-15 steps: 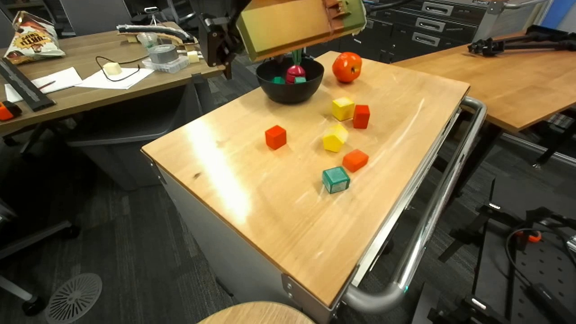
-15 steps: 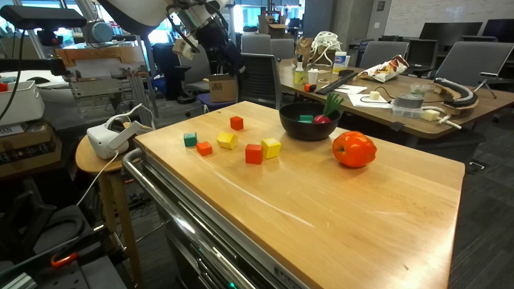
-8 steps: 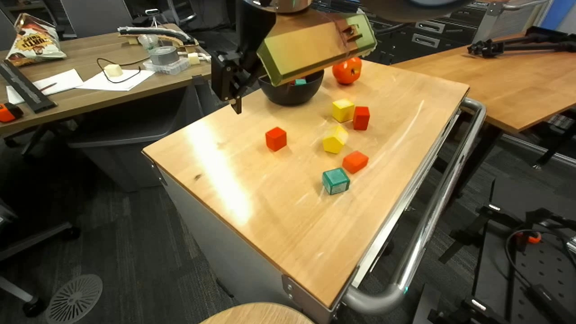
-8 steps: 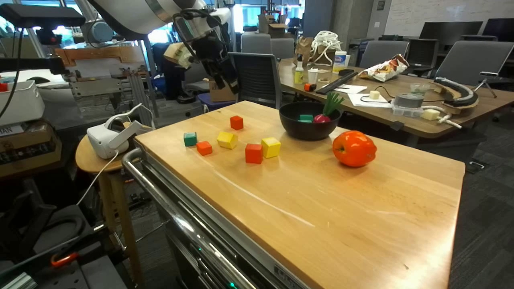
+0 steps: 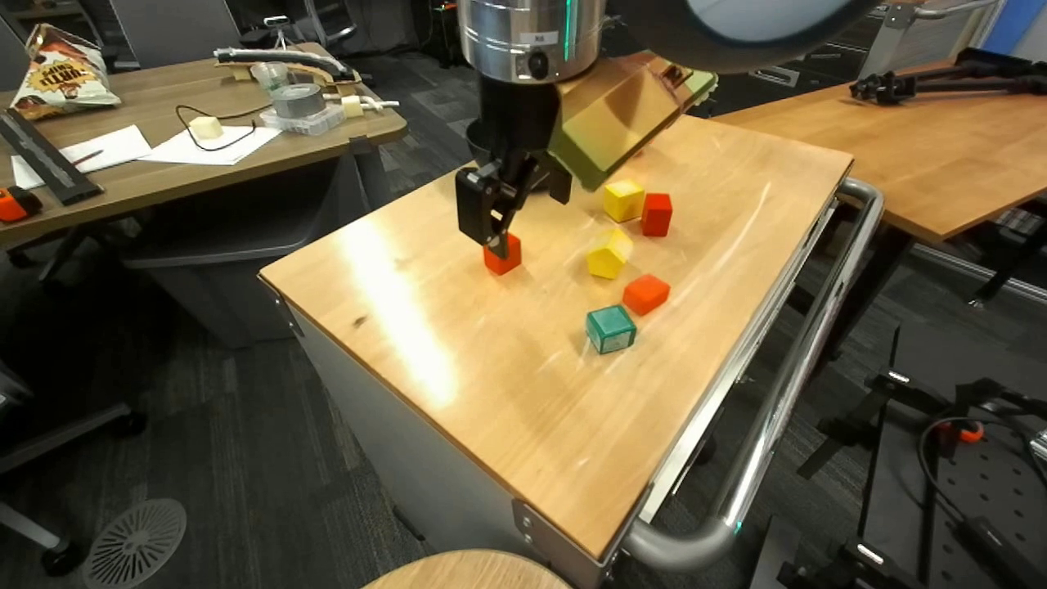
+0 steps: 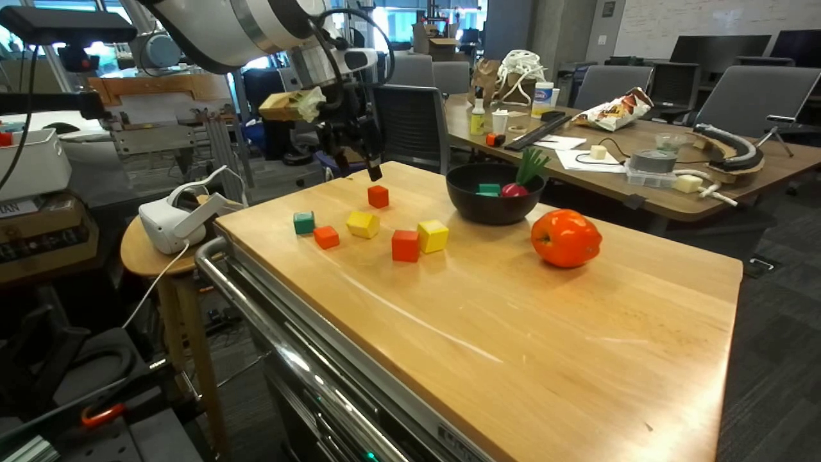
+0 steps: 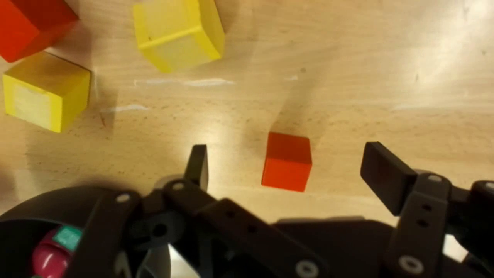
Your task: Place the toys in the black bowl then put the apple at the left back corner of the trolley
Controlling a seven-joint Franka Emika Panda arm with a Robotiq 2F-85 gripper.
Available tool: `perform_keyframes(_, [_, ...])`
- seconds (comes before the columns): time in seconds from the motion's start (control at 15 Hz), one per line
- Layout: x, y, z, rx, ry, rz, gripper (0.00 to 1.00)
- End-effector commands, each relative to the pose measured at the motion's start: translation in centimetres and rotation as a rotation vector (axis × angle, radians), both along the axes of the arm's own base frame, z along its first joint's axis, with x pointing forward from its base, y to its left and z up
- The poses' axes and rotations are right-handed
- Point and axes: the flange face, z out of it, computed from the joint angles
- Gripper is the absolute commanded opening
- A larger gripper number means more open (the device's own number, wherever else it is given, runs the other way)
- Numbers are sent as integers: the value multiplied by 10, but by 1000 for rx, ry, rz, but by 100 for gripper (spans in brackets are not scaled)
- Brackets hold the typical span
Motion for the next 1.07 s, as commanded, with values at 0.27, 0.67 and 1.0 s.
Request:
perform_keyframes(0.27, [5, -17, -10, 151, 94, 84, 100])
perform_keyframes(0.67, [12, -13, -11, 152, 68, 81, 100])
perform_keyframes(1.0, [37, -17, -18, 135, 12, 151, 100])
